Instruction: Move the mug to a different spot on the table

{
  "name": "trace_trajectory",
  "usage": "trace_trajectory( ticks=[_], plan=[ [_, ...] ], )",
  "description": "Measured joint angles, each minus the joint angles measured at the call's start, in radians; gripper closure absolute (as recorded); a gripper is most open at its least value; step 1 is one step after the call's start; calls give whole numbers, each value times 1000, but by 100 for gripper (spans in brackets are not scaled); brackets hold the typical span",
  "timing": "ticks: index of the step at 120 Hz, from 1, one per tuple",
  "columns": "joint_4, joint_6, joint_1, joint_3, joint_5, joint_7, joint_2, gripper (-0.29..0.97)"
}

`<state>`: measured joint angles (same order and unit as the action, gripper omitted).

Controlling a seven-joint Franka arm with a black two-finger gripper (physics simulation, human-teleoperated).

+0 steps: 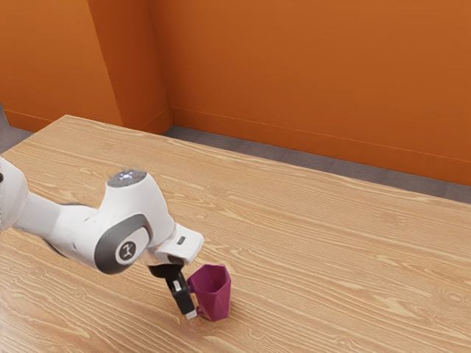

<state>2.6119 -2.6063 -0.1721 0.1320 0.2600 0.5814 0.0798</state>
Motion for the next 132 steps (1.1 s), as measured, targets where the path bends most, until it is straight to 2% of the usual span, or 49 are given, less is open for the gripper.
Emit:
trace_trajectory(
  ticks=[24,30,44,49,72,87,98,116,132],
  plan=[
    [-18,-10,1,0,12,6,-33,4],
    [-19,-12,1,0,14,7,-36,12],
    [-19,-15,1,0,16,10,-38,41],
    [-19,-15,1,0,16,10,-39,46],
    [-37,-19,-1,-1,21,18,-10,56],
    [-55,-21,2,-6,111,68,4,59],
    [-71,-23,12,-11,159,117,10,66],
    [-90,-27,21,-42,184,204,25,71],
    [-98,-31,79,-54,189,295,27,72]
  ],
)
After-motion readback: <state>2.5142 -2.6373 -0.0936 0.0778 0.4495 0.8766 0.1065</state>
